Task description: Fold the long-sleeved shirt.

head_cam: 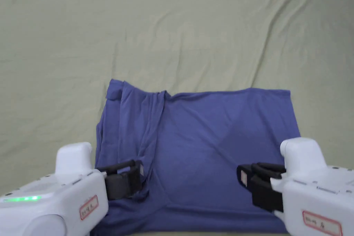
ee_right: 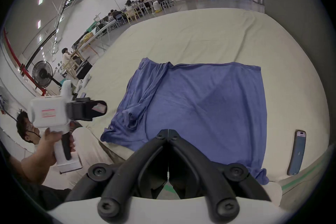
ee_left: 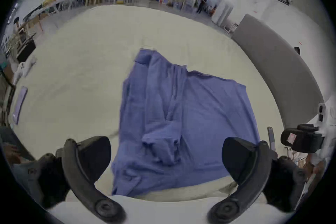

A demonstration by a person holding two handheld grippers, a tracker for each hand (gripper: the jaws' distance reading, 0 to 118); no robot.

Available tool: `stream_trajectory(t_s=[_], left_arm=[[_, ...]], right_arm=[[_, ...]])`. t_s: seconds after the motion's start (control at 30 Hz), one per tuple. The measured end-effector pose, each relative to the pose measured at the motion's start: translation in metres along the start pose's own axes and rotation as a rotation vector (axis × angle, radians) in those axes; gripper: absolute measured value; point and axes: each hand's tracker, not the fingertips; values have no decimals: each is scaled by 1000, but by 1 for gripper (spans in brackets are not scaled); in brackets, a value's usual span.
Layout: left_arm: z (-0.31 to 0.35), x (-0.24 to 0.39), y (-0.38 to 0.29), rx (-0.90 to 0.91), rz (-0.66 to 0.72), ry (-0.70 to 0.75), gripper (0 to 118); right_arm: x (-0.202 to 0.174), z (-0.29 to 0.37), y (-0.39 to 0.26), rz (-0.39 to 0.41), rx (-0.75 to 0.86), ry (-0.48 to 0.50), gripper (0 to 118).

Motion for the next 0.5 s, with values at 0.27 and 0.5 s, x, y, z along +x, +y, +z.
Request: stream_trajectory(t_s=[0.27, 0.5], left_arm=[[-34, 0, -34, -244, 14, 11, 0], [-98, -12, 80, -148, 53, -29, 49]], right_arm=[[0, -24, -13, -26, -53, -23, 3], [16, -43, -8, -57, -90, -18, 3]])
